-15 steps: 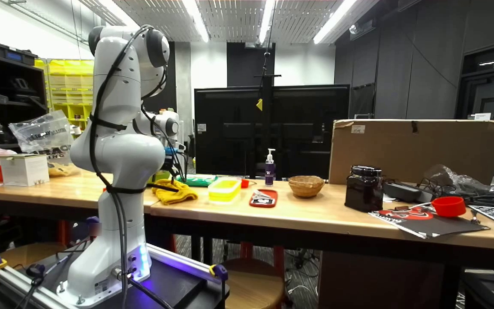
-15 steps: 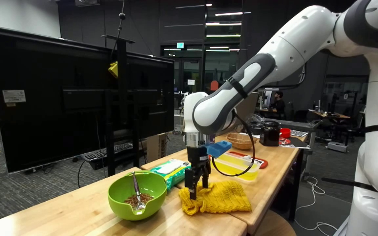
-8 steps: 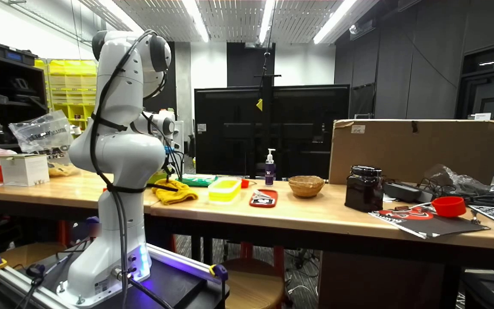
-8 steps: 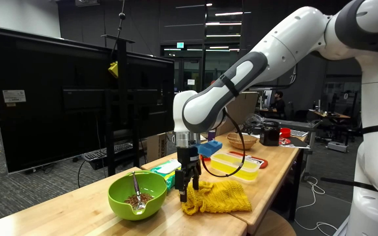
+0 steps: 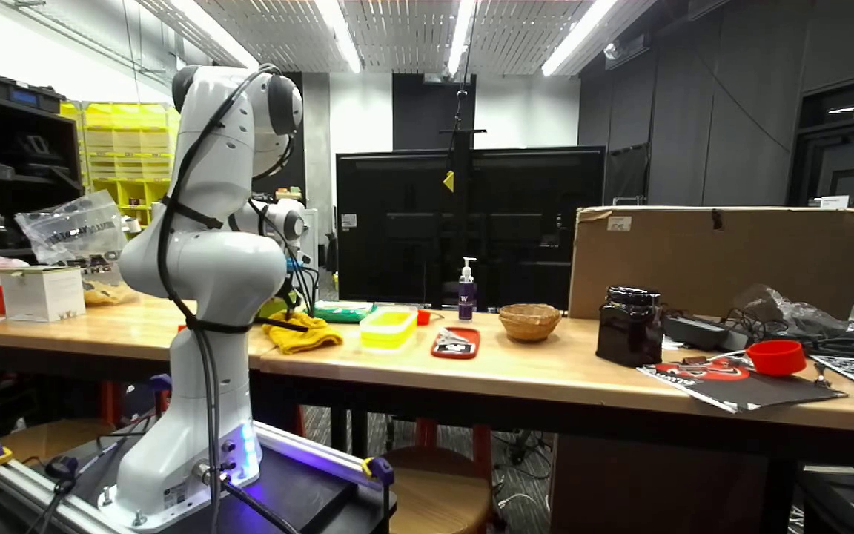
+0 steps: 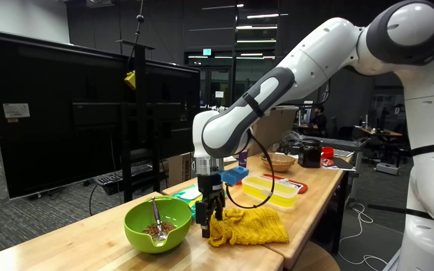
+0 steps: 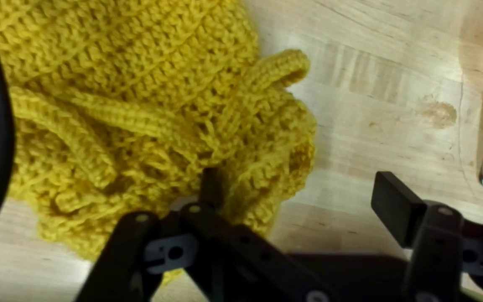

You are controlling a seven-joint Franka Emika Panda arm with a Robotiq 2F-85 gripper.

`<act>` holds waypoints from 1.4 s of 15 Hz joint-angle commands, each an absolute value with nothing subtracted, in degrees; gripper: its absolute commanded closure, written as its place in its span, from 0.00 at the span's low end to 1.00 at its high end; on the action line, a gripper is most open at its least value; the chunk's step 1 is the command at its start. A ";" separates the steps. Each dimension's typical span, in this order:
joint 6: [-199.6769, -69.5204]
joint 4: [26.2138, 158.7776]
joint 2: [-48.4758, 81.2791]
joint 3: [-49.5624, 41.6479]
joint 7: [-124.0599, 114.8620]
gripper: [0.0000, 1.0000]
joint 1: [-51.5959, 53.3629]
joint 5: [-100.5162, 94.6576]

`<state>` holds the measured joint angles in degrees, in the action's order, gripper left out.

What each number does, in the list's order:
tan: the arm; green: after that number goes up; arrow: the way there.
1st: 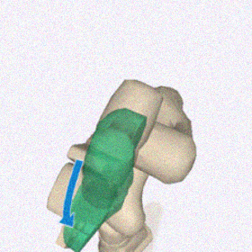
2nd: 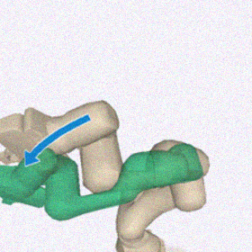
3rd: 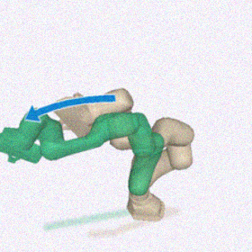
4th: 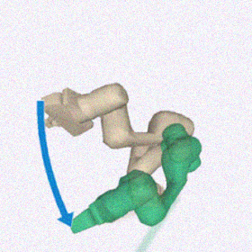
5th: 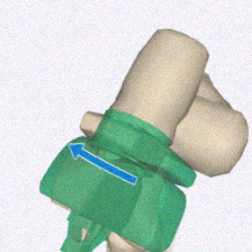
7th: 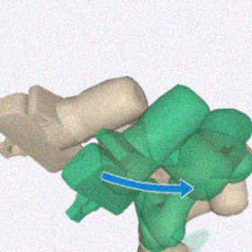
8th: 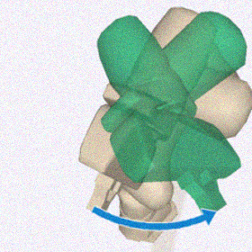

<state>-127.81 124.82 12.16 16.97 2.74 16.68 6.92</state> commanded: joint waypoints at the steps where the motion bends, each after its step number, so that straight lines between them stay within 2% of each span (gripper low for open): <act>1: -126.98 123.88 12.74 16.94 3.25 0.39 16.70 6.13; 7: -126.88 123.96 12.15 17.12 3.39 0.87 16.87 5.41; 9: -128.26 124.51 11.71 17.71 6.92 0.99 16.31 6.93; 16: -136.38 127.91 10.94 21.59 32.49 0.99 12.24 22.26; 21: -131.71 129.31 10.69 22.05 47.94 0.99 9.40 33.17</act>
<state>-134.68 127.55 12.50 21.68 42.56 11.12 29.84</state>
